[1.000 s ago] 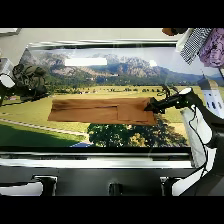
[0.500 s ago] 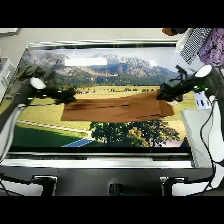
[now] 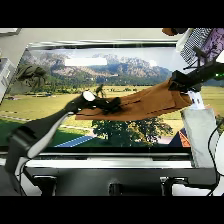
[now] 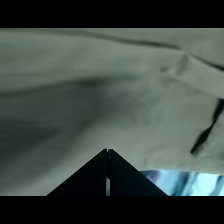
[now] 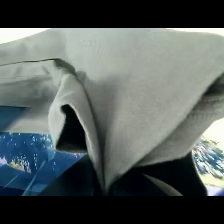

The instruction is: Fold the clothes and pants, and hang the long-sleeved shirts on hangers.

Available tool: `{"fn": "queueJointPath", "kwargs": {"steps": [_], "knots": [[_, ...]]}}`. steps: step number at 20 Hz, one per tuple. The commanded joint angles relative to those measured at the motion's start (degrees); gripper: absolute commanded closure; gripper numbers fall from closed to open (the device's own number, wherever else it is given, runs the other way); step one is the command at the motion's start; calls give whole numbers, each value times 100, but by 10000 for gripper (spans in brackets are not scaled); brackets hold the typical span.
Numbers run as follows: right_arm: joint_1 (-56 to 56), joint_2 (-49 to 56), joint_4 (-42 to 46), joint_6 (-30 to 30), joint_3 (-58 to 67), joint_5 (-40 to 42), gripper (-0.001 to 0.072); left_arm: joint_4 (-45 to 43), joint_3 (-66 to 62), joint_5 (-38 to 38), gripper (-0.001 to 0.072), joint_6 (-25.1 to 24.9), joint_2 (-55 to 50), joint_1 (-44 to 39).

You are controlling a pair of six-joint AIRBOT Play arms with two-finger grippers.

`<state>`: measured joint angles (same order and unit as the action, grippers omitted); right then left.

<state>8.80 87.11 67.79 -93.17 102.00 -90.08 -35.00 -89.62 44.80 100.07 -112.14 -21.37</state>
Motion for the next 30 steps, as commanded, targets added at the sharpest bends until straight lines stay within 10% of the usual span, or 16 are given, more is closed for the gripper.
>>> {"fn": "queueJointPath", "kwargs": {"steps": [1, 13, 23, 30], "knots": [[-7, -153, 42, -103, 157, -210, 686, 376, -866, -188, 694, 424, -695, -616], [-7, -398, 262, -295, 157, -450, 686, 323, -2000, 192, 695, 1176, -1384, -1049], [-1193, -299, 304, -726, 155, 192, 686, -4422, -1998, 4164, 692, 1172, 1202, 1152], [-2959, 474, 313, -1709, 157, 1270, 686, -4922, -1998, 4964, 692, 785, 2776, 2949]]}}
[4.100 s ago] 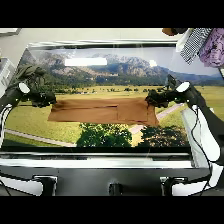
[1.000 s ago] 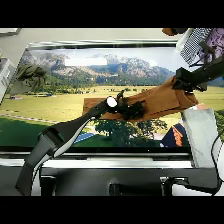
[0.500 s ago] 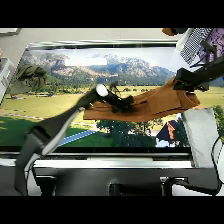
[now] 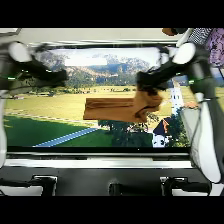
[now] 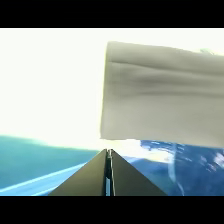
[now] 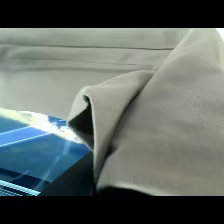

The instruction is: Fold the clothes and pants, and hang the long-sleeved shirts on hangers.

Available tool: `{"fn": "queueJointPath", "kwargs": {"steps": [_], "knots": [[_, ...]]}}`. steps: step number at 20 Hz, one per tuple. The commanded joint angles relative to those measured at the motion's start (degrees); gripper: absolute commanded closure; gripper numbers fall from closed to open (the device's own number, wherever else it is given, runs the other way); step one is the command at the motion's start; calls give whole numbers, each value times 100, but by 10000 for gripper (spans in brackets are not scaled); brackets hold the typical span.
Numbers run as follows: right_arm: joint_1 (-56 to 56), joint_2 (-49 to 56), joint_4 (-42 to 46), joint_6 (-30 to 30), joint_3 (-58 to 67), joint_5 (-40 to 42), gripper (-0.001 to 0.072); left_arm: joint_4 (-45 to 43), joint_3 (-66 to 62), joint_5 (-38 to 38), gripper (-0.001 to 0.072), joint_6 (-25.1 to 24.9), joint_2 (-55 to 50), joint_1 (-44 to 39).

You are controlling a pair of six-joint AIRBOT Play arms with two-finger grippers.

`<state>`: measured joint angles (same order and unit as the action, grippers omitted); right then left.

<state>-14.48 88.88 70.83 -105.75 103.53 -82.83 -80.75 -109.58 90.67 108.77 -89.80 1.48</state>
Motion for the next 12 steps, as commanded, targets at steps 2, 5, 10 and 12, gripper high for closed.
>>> {"fn": "queueJointPath", "kwargs": {"steps": [2, 5, 10, 12], "knots": [[-940, 568, -203, -597, 4, 892, 686, -345, -2, 378, 692, -79, 706, 979], [-1150, 852, -741, -616, 7, 1368, 686, -348, 0, 376, 692, -81, 739, 1224], [-1154, 964, -1351, -614, 9, 2079, 686, -326, 79, 269, 692, -81, 708, 1224], [-1154, 1014, -1475, -614, 9, 2131, 686, -326, 186, 203, 691, -81, 708, 1224]]}}
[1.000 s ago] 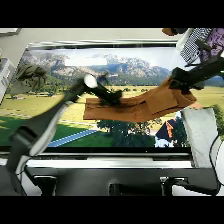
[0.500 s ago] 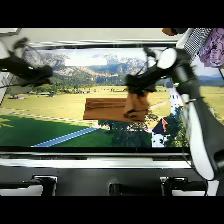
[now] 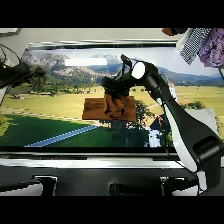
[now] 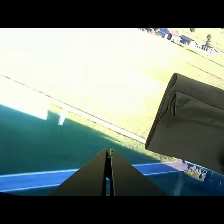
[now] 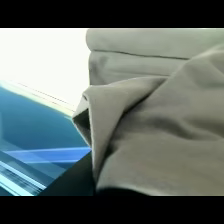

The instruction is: Fold the clothes and pants, and hang the long-sleeved shirts on hangers.

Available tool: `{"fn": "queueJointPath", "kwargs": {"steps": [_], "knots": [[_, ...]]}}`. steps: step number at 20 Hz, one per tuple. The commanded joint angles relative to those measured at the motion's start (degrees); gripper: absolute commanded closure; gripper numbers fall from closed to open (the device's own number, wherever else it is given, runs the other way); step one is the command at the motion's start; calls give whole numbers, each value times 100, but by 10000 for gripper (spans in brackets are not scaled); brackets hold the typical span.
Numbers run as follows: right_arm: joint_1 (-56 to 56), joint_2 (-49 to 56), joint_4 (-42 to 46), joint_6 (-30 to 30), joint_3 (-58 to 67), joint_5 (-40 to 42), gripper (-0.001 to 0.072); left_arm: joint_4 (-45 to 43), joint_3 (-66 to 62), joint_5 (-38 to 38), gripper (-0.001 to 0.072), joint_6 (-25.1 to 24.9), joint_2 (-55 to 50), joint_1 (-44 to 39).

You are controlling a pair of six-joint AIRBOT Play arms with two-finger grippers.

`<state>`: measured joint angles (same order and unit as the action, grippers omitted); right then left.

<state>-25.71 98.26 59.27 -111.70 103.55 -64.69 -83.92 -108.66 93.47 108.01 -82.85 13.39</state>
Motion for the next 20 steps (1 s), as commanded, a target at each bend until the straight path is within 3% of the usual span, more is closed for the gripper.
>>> {"fn": "queueJointPath", "kwargs": {"steps": [1, 3, 7, 8, 10, 11, 13, 14, 17, 20], "knots": [[-31, 125, -417, -15, 7, 367, 685, -9, 146, -114, 692, -4, 13, 33], [-31, 247, -758, 111, 7, 540, 684, -9, 210, -153, 692, -4, 13, 33], [-31, 378, -1867, 697, 7, 776, 592, -9, 302, -184, 691, -2, 13, 33], [-31, 356, -2111, 876, 7, 737, 524, -9, 330, -199, 691, -2, 13, 33], [-31, 293, -2538, 1193, 7, 586, 317, -9, 415, -214, 691, 4, 13, 33], [-31, 247, -2601, 1255, 7, 540, 283, -7, 474, -243, 691, 55, 13, 31], [-31, 140, -2581, 1373, 7, 551, 265, -7, 623, -313, 691, 87, 13, -2], [-2, 74, -2581, 1390, 7, 610, 221, -9, 702, -315, 691, 90, 13, -35], [428, -245, -2461, 1554, 7, 605, 218, -7, 809, -321, 691, 107, 13, -114], [1510, -599, -2238, 1762, 7, 9, 218, -9, 807, -369, 691, 107, 26, -120]]}}
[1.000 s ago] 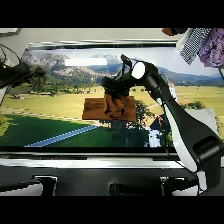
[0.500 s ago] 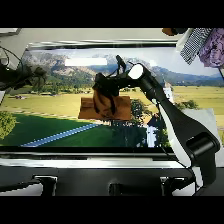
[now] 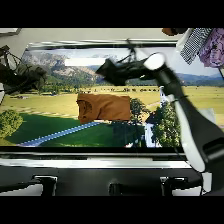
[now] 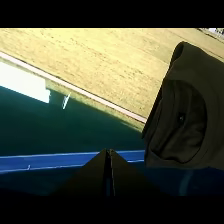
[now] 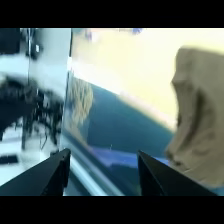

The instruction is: Fold the clothes and pants, and hang the long-sleeved shirts on hangers.

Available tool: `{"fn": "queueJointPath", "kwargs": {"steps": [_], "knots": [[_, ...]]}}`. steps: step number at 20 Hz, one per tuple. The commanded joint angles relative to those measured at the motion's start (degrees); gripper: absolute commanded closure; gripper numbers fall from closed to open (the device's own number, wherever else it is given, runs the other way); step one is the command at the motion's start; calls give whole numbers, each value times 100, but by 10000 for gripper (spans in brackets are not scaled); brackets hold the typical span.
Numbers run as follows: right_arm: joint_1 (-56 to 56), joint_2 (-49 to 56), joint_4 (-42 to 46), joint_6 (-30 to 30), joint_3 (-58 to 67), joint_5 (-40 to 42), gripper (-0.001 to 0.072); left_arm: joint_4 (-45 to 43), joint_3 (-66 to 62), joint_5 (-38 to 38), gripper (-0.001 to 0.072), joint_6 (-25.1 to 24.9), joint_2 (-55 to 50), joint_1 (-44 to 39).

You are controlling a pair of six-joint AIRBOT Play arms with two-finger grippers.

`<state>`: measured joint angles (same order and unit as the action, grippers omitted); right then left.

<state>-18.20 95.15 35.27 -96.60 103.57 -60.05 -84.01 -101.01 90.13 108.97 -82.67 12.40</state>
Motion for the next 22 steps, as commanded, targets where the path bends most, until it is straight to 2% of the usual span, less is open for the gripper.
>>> {"fn": "queueJointPath", "kwargs": {"steps": [1, 4, 7, 10, 13, 18, 22], "knots": [[1213, -361, 328, 361, 4, -824, 212, -4, 42, -35, 691, 7, 9, -22], [2312, -365, 807, 717, -219, -1681, 161, -9, 42, -39, 691, -13, 7, -22], [2658, -273, 826, 1060, -1189, -1504, 152, -9, 44, -114, 691, -13, 4, -22], [2533, 81, 546, 1453, -2166, -1069, 154, -11, 44, -173, 691, -13, 2, -22], [2232, 542, 201, 1803, -2490, -699, 157, -11, 44, -197, 691, -13, -4, -22], [1528, 1139, 107, 1792, -2487, -101, 169, -9, 44, -372, 691, -11, -22, -22], [1246, 1191, 66, 1773, -2483, 103, 198, -9, 44, -382, 691, -11, -79, -22]]}}
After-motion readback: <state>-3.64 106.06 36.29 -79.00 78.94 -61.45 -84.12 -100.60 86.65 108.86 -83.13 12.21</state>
